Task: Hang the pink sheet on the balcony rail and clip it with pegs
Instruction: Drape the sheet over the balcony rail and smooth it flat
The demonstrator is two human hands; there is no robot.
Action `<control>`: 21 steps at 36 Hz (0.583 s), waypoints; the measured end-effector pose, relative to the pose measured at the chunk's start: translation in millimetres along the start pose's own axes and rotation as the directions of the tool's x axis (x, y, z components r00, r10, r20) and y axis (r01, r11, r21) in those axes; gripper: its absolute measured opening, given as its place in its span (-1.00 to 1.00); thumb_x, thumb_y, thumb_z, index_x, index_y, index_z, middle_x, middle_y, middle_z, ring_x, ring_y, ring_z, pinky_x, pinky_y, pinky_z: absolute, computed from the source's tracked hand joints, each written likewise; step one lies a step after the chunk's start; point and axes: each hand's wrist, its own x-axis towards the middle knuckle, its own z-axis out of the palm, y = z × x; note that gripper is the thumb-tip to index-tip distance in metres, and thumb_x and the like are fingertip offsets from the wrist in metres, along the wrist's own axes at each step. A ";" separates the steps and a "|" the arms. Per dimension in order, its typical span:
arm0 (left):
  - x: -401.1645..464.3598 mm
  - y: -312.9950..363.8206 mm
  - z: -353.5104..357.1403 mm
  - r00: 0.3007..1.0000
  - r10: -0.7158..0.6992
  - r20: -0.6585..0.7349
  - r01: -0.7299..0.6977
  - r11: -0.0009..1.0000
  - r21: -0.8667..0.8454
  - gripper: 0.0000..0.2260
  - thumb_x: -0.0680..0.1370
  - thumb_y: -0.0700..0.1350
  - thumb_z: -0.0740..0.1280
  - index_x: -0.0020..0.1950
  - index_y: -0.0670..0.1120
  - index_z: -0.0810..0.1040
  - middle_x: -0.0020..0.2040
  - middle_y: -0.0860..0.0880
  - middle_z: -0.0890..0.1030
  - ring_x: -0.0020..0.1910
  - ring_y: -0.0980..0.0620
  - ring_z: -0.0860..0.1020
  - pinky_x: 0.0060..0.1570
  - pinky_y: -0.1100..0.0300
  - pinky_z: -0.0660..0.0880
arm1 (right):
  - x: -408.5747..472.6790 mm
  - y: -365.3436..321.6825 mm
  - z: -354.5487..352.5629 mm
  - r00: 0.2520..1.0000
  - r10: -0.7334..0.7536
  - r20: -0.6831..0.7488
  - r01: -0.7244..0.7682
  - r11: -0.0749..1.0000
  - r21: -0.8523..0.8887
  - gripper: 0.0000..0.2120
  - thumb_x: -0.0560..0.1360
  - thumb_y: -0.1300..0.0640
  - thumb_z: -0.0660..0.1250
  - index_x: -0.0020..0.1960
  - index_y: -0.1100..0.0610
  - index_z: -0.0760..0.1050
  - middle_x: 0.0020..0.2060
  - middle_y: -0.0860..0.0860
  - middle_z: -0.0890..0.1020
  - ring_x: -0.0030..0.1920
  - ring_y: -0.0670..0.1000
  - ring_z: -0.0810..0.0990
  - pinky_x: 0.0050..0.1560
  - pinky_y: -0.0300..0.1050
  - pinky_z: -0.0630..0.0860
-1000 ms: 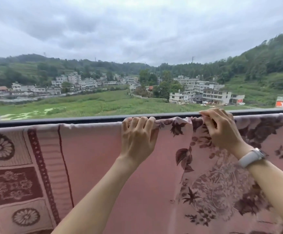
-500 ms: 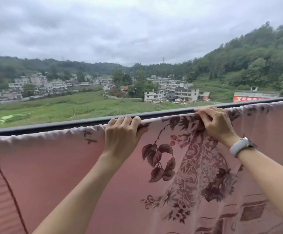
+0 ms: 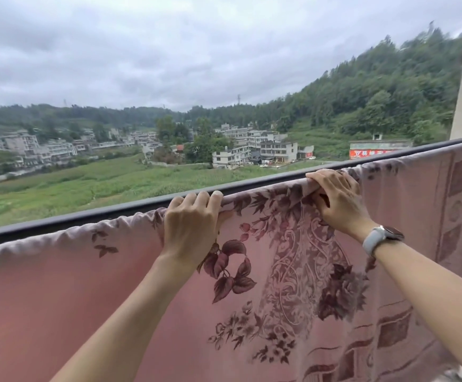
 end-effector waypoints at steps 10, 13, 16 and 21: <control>30.9 51.6 -7.7 0.988 -0.032 0.152 0.040 0.998 -0.049 -0.53 0.49 0.23 0.20 0.17 -0.12 0.49 0.05 -0.12 0.60 0.01 -0.15 0.56 0.11 -0.08 0.39 | 6.1 14.6 -5.2 1.000 -0.010 0.008 0.010 1.000 0.029 -0.49 0.39 0.04 0.01 0.32 0.08 0.34 0.24 0.06 0.49 0.30 0.10 0.39 0.39 0.18 0.10; 45.7 84.3 5.8 0.979 0.001 0.206 0.015 0.997 -0.075 -0.53 0.54 0.21 0.12 0.27 -0.09 0.39 0.08 -0.10 0.58 0.06 -0.12 0.53 0.12 -0.02 0.36 | 8.1 36.1 -12.3 0.999 -0.009 0.044 0.009 1.000 0.006 -0.56 0.44 0.09 0.13 0.32 0.06 0.35 0.25 0.05 0.49 0.29 0.10 0.39 0.39 0.24 0.06; 56.7 106.4 21.1 0.976 -0.043 0.211 0.046 0.999 -0.008 -0.58 0.55 0.19 0.12 0.21 -0.09 0.43 0.01 -0.09 0.60 -0.02 -0.11 0.55 -0.02 0.04 0.41 | 10.2 63.8 -15.8 0.997 -0.055 0.056 0.052 0.997 0.057 -0.58 0.49 -0.02 0.09 0.32 0.03 0.36 0.26 0.01 0.49 0.29 0.06 0.39 0.38 0.20 0.09; 82.5 149.9 41.8 0.986 -0.096 0.134 0.103 0.993 -0.049 -0.64 0.53 0.15 0.19 0.11 -0.10 0.51 -0.04 -0.09 0.62 -0.08 -0.12 0.58 -0.06 0.01 0.44 | 20.6 120.5 -21.2 0.998 -0.056 -0.016 0.058 0.975 0.215 -0.65 0.53 0.05 0.07 0.21 0.11 0.49 0.13 0.05 0.60 0.18 0.07 0.52 0.26 0.08 0.35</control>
